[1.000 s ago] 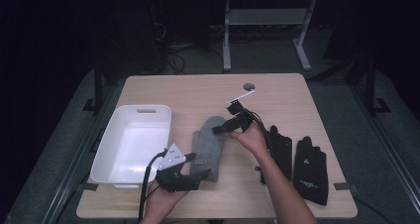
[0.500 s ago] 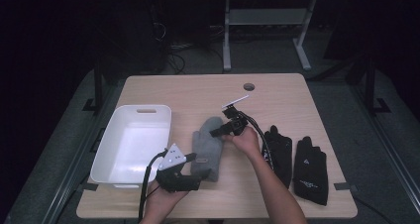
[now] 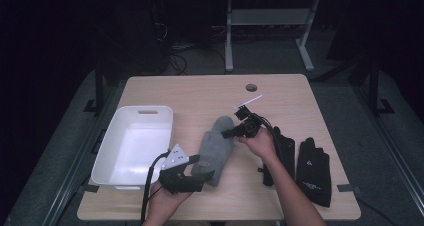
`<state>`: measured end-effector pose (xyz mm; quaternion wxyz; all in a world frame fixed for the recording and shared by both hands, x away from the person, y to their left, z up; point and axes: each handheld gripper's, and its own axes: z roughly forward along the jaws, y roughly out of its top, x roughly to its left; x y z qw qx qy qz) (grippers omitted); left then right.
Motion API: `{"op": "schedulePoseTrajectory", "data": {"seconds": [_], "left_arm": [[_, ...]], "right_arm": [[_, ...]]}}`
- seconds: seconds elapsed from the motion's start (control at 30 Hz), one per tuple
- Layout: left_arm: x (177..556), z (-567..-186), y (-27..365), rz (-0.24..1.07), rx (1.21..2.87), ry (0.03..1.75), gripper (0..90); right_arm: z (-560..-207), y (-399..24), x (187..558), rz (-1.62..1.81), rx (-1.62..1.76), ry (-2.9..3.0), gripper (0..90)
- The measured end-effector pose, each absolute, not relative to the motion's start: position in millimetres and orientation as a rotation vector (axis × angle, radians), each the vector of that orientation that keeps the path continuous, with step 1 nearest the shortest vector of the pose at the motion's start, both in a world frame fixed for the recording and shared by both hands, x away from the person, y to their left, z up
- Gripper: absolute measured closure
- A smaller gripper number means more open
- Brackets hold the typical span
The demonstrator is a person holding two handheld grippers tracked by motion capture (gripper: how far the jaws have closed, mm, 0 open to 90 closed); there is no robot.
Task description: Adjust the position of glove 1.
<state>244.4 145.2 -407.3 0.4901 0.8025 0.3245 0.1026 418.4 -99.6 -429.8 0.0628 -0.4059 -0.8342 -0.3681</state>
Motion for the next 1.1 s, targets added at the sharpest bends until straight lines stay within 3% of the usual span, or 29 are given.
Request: {"op": "schedulePoseTrajectory", "data": {"seconds": [0.47, 0.73, 0.9, 1.1], "left_arm": [[261.8, -400.7, 123.6, 0.170, 1.961, 0.836, 25.5], [286.5, -410.1, 121.8, 0.047, 1.980, 1.039, 27.1], [291.0, -416.7, 122.2, 0.051, 2.001, 1.081, 27.1], [300.2, -435.0, 123.3, -0.094, 2.010, 1.151, 26.4]], "right_arm": [[-429.4, -155.1, 396.4, -1.113, -1.280, -2.544, 75.9], [-437.9, -159.0, 393.7, -1.105, -1.290, -2.553, 75.7], [-438.4, -158.8, 392.4, -1.101, -1.287, -2.568, 75.6], [-442.2, -161.9, 389.4, -1.111, -1.298, -2.559, 75.6]]}}
